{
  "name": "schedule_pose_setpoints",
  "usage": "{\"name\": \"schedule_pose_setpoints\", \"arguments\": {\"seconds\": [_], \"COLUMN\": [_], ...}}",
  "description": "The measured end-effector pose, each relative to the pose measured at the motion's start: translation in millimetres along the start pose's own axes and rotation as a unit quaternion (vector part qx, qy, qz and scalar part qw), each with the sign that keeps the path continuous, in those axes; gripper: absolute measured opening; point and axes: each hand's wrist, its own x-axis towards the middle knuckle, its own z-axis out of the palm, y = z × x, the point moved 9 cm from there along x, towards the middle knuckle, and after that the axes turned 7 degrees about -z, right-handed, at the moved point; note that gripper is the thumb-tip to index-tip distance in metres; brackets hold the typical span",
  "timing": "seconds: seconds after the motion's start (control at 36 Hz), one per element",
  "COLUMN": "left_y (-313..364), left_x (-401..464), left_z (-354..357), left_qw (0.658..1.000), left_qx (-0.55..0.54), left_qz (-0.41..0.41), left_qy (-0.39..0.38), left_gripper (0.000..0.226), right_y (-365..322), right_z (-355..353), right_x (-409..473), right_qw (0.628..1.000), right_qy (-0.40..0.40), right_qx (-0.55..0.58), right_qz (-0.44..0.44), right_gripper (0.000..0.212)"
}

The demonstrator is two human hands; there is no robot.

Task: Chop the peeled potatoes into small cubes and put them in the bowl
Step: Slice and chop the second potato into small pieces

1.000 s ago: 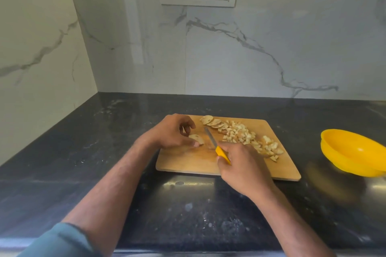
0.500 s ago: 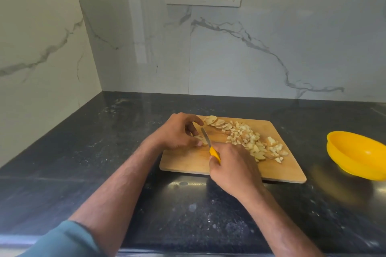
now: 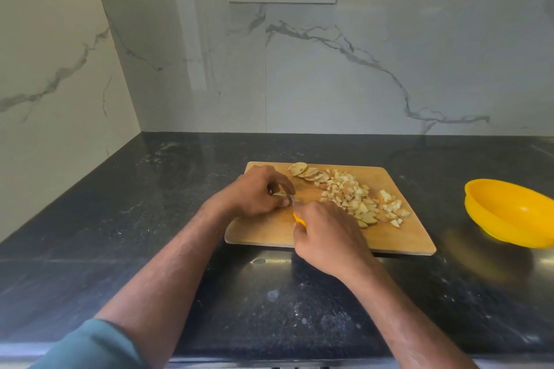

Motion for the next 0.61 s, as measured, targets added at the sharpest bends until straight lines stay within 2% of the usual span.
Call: {"name": "schedule_pose_setpoints", "arguments": {"seconds": [0.33,0.47,0.61], "left_y": [-4.9,-6.3,-14.9], "left_x": [2.0,1.7,1.0], "left_z": [3.8,5.3,-1.1], "left_qw": [1.0,1.0,0.998], "left_qx": [0.017,0.004,-0.06], "left_qz": [-0.007,-0.005,-0.02], "left_qy": [-0.017,-0.018,-0.002], "left_gripper": [0.017,0.017,0.048], "right_y": [2.8,23.1,38.1], "right_z": [-8.6,-10.6,-25.4], "right_x": [-21.0,-32.3,-32.9], "right_qw": [0.997,0.995,0.984], "right_qy": [-0.057,-0.069,-0.007], "right_qx": [0.038,0.066,0.177], "right_qz": [-0.023,0.0,0.031], "right_gripper": [0.045,0.033,0.039]}}
